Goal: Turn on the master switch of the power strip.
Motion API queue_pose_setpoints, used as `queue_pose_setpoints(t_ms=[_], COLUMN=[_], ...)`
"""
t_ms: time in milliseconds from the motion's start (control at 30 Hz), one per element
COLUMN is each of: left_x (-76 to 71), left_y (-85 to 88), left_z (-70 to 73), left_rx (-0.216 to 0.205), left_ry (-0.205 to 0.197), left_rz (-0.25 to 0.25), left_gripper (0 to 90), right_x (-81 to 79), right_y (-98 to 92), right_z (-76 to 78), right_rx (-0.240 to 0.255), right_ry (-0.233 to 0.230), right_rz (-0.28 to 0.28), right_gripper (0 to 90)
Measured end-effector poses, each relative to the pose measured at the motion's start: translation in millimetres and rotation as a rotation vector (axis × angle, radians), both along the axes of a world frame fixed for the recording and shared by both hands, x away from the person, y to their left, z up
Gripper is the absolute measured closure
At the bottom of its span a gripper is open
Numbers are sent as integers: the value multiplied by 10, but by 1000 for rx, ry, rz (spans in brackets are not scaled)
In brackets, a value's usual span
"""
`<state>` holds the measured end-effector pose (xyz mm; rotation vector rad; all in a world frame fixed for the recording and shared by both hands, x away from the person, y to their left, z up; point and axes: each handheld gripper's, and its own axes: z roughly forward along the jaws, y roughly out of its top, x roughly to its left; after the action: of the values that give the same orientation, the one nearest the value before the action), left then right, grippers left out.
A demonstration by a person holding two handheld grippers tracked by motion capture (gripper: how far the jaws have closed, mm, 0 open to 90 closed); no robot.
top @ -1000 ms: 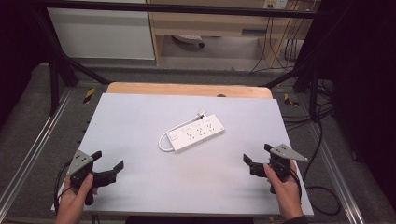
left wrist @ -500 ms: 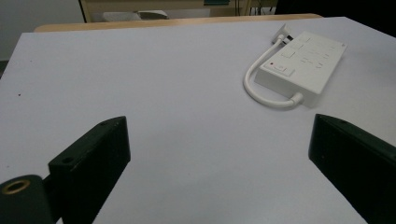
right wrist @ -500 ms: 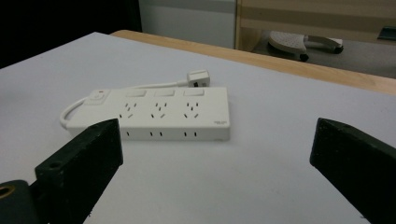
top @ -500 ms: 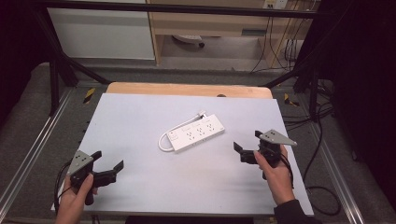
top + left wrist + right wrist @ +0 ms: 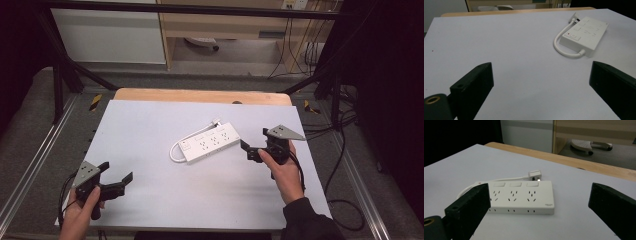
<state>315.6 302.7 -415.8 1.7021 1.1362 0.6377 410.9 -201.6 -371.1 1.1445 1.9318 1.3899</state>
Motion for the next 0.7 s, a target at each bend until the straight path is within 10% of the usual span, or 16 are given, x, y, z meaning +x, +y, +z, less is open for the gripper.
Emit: queue_pose_setpoints(t_ms=[700], left_x=[17], left_y=[-75], left_z=[-17], left_rx=[22], left_ry=[3], left_rz=[-25], left_gripper=[55], right_x=[329], right_y=[251], right_z=[105], right_rx=[49], right_ry=[-32], right_rz=[9], right_gripper=[148])
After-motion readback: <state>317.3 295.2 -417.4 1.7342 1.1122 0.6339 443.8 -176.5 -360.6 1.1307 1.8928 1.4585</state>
